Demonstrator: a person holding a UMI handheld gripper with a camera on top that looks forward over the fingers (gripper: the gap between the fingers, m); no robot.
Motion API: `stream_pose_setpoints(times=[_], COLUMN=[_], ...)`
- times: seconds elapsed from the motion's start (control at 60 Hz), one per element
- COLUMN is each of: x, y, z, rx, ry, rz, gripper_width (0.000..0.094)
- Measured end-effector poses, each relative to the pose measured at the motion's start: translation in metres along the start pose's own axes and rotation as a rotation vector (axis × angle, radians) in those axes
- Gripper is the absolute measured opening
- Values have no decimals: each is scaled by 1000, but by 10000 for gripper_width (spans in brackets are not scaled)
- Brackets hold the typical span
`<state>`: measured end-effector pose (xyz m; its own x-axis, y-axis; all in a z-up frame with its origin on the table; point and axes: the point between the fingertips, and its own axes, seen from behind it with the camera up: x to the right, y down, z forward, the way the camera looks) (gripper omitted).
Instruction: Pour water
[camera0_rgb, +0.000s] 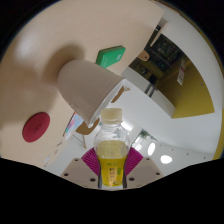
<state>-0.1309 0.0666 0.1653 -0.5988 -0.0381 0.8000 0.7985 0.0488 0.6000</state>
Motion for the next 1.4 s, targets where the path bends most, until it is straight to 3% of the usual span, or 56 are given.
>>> stream_pose_setpoints(times=[0.183,0.417,0.567,0.583,0.667,0.75,0.95,1.233,1.317,1.4], x=[8,28,-28,-43,-67,-90,-100,-107,-109,-116], y=[6,69,48,43,22,-6,-9,-27,-28,-28], z=[3,-8,5,-10,3,-1,-2,-11,-7,-14], rx=[-5,-93,-55,-64,-7,32,108,129,124,101], ry=[10,167,-7,9,-189,-242,-321,-361,-371,-439], rz=[230,1142,1863,1942,2193,2353,2336,2161,2171,2174], gripper_width=[279,290,291,292,290,292,290,338,400,531])
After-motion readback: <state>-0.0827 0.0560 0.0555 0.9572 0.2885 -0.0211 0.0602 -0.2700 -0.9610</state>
